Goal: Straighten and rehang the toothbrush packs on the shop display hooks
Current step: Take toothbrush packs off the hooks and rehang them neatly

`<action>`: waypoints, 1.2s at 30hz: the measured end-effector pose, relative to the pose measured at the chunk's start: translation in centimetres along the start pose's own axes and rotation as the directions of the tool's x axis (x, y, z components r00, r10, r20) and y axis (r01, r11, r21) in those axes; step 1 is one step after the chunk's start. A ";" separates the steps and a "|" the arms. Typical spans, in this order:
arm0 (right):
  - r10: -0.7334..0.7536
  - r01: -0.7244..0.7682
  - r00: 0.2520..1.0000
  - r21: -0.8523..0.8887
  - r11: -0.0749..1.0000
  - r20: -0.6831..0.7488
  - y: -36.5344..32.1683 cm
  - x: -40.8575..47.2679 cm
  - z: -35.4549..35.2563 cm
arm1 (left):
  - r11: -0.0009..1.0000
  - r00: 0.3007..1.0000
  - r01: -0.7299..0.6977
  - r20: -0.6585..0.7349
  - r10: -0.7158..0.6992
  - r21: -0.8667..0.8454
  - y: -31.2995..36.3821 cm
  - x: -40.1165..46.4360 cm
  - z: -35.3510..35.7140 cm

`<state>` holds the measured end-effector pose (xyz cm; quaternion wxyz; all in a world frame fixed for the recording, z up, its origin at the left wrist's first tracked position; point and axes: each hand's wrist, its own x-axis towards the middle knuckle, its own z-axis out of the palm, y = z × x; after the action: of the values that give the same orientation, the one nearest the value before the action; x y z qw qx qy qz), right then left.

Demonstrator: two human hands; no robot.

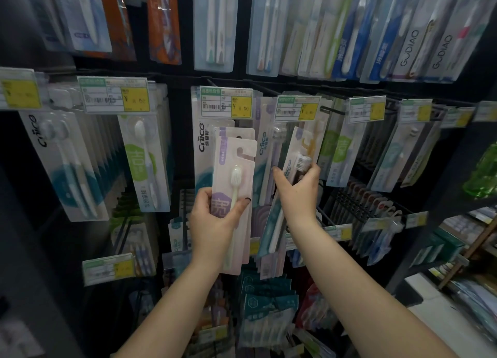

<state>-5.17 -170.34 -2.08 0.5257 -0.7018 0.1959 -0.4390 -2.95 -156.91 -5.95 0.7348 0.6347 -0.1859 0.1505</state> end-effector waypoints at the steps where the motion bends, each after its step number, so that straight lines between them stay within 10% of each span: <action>1: -0.001 0.001 1.000 -0.005 1.000 0.003 0.0 0.0 0.0 | 1.000 1.000 -0.001 -0.002 0.001 0.000 0.0 0.0 -0.1; 36: -0.127 0.134 0.990 -0.135 0.982 0.057 -0.6 1.9 1.7 | 1.000 1.000 -0.008 -0.006 0.008 0.024 -0.2 0.1 -0.9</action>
<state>-2.85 -170.57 -0.87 0.4505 -0.7584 0.1666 -0.4407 -2.69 -156.02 -6.24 0.7271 0.6421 -0.1847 0.1576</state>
